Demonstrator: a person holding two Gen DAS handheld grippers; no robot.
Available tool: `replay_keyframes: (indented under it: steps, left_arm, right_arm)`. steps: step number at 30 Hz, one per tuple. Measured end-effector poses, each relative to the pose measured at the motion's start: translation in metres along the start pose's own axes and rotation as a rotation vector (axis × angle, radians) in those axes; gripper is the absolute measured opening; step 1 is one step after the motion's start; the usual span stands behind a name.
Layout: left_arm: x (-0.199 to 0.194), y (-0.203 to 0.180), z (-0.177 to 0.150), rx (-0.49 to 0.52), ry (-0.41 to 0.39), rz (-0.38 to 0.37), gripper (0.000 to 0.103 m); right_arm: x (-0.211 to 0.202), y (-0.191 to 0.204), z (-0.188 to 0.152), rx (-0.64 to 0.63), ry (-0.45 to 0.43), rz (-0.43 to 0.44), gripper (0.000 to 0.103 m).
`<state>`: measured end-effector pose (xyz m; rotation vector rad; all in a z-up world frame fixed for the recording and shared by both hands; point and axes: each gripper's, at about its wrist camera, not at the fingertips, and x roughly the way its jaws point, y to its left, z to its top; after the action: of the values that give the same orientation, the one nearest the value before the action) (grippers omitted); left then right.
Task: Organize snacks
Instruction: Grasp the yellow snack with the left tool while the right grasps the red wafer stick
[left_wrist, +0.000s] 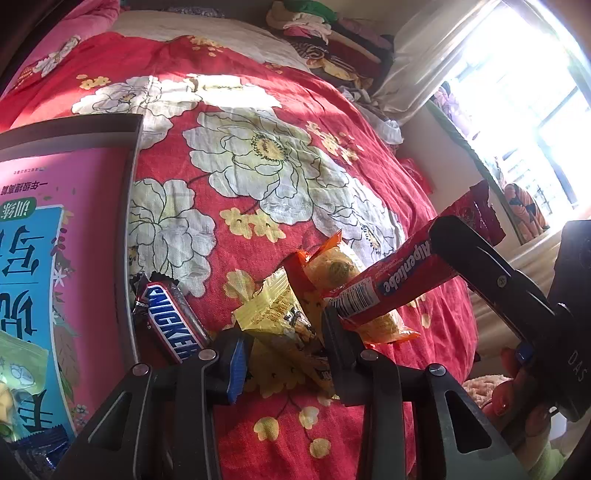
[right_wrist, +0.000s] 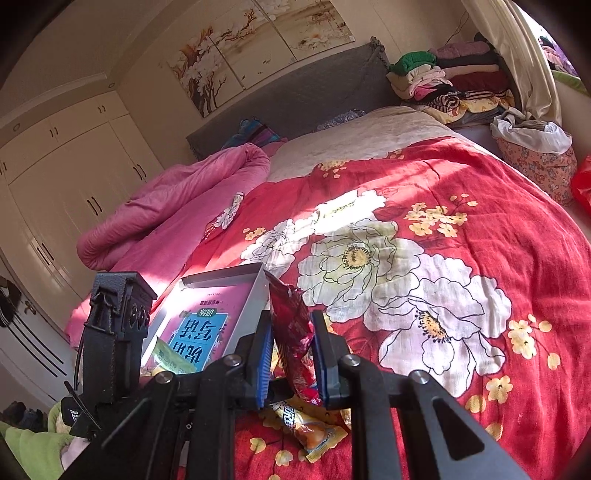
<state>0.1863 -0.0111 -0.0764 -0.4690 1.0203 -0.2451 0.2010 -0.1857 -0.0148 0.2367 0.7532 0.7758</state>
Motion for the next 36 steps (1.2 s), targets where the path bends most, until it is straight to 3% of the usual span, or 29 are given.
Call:
replay_keyframes:
  steps: [3, 6, 15, 23, 25, 26, 27, 36]
  left_arm:
    - [-0.002, 0.002, -0.001, -0.014, -0.011, -0.034, 0.034]
    - [-0.005, 0.002, -0.003, -0.020, -0.015, -0.062, 0.013]
    - [-0.019, -0.004, -0.008, 0.015, -0.045, -0.056, 0.011]
    - [-0.024, 0.007, -0.012, -0.003, -0.042, -0.024, 0.010]
    - [-0.024, 0.010, -0.011, -0.010, -0.037, -0.025, 0.010]
    - [-0.024, 0.012, -0.011, -0.016, -0.037, -0.023, 0.010]
    - [-0.023, 0.015, -0.011, -0.024, -0.032, -0.026, 0.010]
    - [-0.023, 0.020, -0.011, -0.042, -0.029, -0.030, 0.010]
  right_arm:
    - [0.000, 0.001, -0.001, -0.008, 0.001, -0.001, 0.020]
    - [-0.001, 0.002, -0.001, -0.013, 0.000, 0.002, 0.020]
    - [-0.008, 0.011, -0.002, -0.054, -0.017, 0.009, 0.020]
    - [-0.001, 0.014, -0.017, -0.073, 0.089, 0.005, 0.021]
    - [-0.008, 0.019, -0.021, -0.097, 0.100, 0.034, 0.035]
    - [-0.009, 0.022, -0.024, -0.115, 0.126, 0.040, 0.050]
    - [-0.012, 0.026, -0.028, -0.143, 0.135, 0.017, 0.057]
    - [0.014, 0.075, -0.063, -0.546, 0.213, -0.149, 0.058]
